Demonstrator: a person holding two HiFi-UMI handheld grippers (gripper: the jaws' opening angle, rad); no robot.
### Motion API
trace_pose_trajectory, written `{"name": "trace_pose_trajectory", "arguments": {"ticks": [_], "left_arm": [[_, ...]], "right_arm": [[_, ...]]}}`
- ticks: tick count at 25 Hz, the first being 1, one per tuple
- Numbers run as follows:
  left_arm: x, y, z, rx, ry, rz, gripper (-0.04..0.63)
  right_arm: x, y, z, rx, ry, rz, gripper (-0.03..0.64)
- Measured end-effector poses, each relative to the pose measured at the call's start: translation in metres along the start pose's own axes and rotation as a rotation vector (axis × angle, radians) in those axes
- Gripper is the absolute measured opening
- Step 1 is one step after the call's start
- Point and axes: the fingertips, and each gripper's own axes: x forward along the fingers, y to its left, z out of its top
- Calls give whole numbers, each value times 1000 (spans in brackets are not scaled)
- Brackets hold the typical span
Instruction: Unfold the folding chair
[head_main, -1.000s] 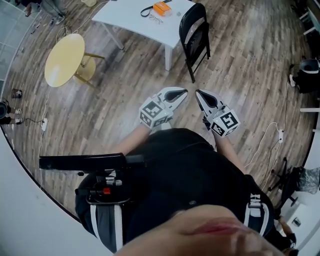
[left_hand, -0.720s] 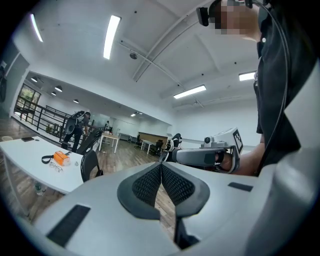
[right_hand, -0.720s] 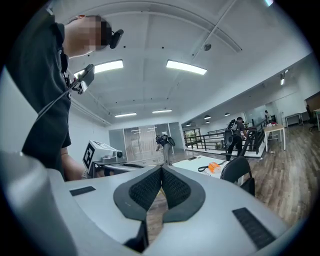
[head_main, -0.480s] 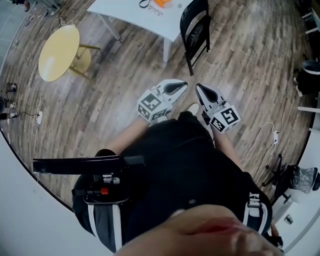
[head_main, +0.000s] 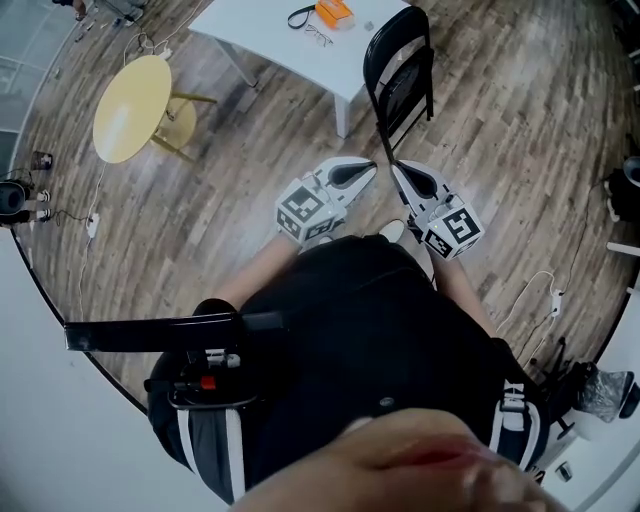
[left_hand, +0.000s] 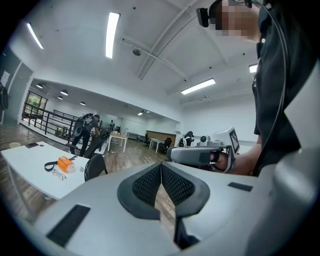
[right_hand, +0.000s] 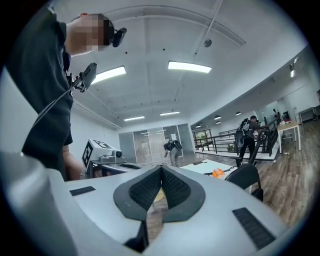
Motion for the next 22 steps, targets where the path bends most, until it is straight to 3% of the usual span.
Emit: {"name": "trace_pose_trajectory", "arguments": {"ticks": [6, 15, 22], "left_arm": [[61, 5, 17, 23, 1, 10, 5], [149, 5, 34, 33, 12, 25, 5], [181, 8, 32, 25, 26, 61, 5]], "right_arm": [[-24, -52, 22, -71, -19, 25, 8], [-59, -128, 38, -65, -49, 50, 8], [-70, -164, 36, -50, -49, 67, 8]]}}
